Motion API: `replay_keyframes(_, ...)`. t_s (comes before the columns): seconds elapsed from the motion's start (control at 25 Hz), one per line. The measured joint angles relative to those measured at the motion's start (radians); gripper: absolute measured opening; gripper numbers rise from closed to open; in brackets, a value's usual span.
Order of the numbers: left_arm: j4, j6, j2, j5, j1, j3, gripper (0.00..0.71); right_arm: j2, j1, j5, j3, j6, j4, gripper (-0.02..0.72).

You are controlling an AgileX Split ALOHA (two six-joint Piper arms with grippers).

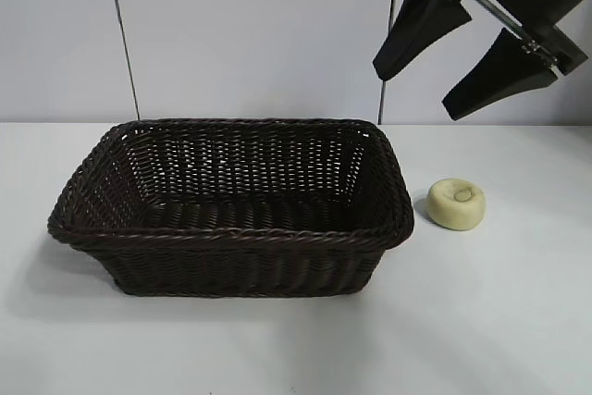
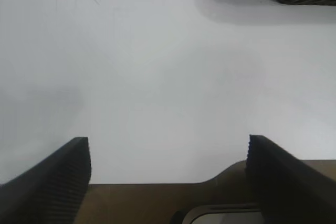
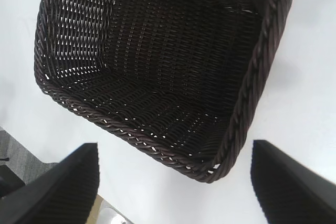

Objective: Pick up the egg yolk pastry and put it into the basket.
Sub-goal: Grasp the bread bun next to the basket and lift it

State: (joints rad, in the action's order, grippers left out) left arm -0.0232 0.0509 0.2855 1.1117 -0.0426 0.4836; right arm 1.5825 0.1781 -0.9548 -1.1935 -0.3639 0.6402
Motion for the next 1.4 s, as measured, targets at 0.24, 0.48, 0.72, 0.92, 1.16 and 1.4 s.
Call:
replay_keyframes(0.24, 0.0, 0.0, -0.255, 0.004, 0.0, 0.0, 0.589, 0.0, 0.0, -0.02, -0.002, 0.03, -0.023, 0.568)
replay_keyframes(0.48, 0.0, 0.0, -0.298, 0.016, 0.0, 0.001, 0.589, 0.01, 0.0, -0.052, -0.075, 0.137, -0.169, 0.568)
replay_keyframes(0.72, 0.0, 0.0, -0.298, 0.017, 0.0, 0.001, 0.589, 0.081, 0.0, -0.125, -0.188, 0.275, -0.414, 0.568)
replay_keyframes(0.92, 0.0, 0.0, -0.298, 0.017, 0.0, 0.001, 0.589, 0.157, -0.006, -0.149, -0.249, 0.319, -0.548, 0.568)
replay_keyframes(1.16, 0.0, 0.0, -0.298, 0.017, 0.0, 0.001, 0.589, 0.263, -0.041, -0.122, -0.306, 0.32, -0.555, 0.568)
replay_keyframes(1.4, 0.0, 0.0, -0.298, 0.017, 0.0, 0.001, 0.589, 0.361, -0.042, -0.049, -0.342, 0.32, -0.556, 0.568)
